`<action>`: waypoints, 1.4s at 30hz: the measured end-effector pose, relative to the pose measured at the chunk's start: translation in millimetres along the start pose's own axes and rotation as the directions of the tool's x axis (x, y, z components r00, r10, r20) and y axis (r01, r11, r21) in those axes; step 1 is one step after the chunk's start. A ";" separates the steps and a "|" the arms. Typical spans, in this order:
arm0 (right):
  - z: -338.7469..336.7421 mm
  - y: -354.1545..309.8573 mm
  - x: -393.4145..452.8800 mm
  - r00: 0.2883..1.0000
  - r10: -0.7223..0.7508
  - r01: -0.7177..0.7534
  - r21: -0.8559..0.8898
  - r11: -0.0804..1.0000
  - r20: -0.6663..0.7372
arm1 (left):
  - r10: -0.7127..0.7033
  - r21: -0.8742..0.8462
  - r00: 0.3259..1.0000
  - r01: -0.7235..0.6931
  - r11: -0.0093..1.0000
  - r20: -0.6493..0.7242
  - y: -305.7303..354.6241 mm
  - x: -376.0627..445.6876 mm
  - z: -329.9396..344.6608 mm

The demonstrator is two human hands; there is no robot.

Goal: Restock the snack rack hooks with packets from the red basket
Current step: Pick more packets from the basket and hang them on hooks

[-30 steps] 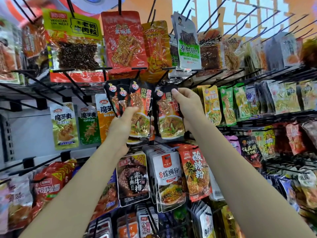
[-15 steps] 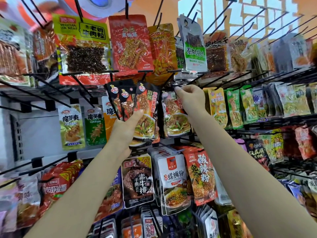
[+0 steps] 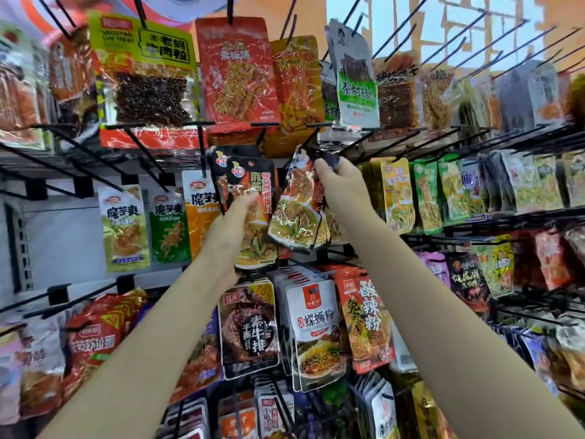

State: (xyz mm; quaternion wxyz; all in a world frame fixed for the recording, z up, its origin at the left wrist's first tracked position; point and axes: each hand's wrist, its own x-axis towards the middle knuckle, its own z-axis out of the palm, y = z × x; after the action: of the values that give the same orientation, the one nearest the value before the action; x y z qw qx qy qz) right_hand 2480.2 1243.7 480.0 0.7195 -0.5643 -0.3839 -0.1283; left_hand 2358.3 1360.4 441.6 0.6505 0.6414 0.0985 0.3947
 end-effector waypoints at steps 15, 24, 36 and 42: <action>-2.0 -0.7 19.5 0.993 -0.020 0.008 -0.104 0.995 -0.114 | 0.159 0.015 0.987 -0.160 0.987 0.035 1.0 -0.5 -5.2; 1.2 2.3 -16.3 0.976 -0.136 0.142 -0.024 0.990 0.170 | 0.194 0.056 0.978 -0.198 0.979 0.072 -0.2 2.1 3.3; -6.0 9.0 12.9 1.000 -0.021 0.021 -0.039 0.999 0.009 | 0.185 0.032 0.973 -0.191 0.981 0.137 3.7 -8.8 2.7; -5.3 13.2 21.8 1.000 0.004 -0.004 -0.026 1.000 -0.008 | 0.215 0.009 0.970 -0.218 0.976 0.114 3.0 -14.5 2.6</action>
State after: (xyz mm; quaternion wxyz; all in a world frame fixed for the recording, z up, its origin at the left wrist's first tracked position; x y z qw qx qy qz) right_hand 2505.1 1248.6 485.4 0.7139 -0.5739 -0.3780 -0.1341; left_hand 2349.1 1348.8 439.2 0.6010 0.6765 -0.0045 0.4256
